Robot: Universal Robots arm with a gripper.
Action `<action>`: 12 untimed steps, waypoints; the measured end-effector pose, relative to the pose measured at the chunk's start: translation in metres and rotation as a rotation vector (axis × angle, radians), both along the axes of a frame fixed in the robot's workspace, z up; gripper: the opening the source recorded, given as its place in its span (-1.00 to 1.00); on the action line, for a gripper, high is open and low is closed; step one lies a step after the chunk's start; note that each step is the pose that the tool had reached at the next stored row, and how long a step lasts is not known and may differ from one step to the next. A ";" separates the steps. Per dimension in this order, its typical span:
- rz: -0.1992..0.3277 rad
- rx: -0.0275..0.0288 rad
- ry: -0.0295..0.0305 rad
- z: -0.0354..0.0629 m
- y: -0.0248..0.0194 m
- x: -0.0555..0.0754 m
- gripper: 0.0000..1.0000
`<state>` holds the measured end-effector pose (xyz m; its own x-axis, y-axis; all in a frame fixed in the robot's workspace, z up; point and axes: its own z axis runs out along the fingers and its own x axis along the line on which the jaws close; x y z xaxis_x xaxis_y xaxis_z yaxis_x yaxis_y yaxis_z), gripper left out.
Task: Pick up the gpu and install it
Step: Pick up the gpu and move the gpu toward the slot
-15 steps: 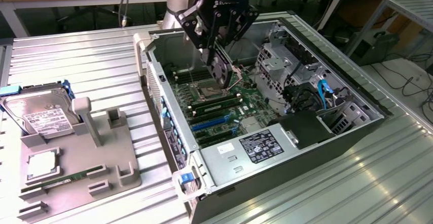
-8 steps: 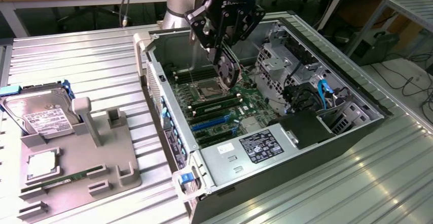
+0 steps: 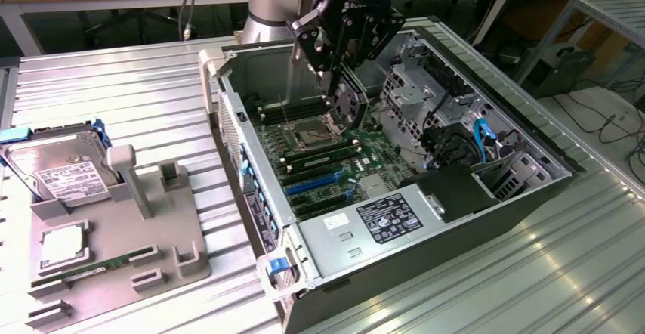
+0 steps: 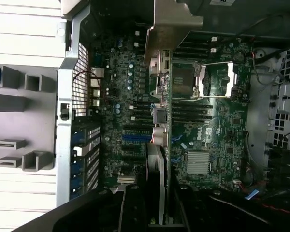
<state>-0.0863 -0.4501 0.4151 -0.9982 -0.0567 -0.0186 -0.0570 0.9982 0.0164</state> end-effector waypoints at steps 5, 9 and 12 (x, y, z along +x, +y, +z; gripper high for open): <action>0.000 0.0000 0.0000 -0.0002 0.0000 0.009 -0.45; 0.000 0.0000 0.0000 -0.0005 0.0000 0.016 -0.45; 0.000 0.0000 0.0000 -0.0008 0.0002 0.024 -0.45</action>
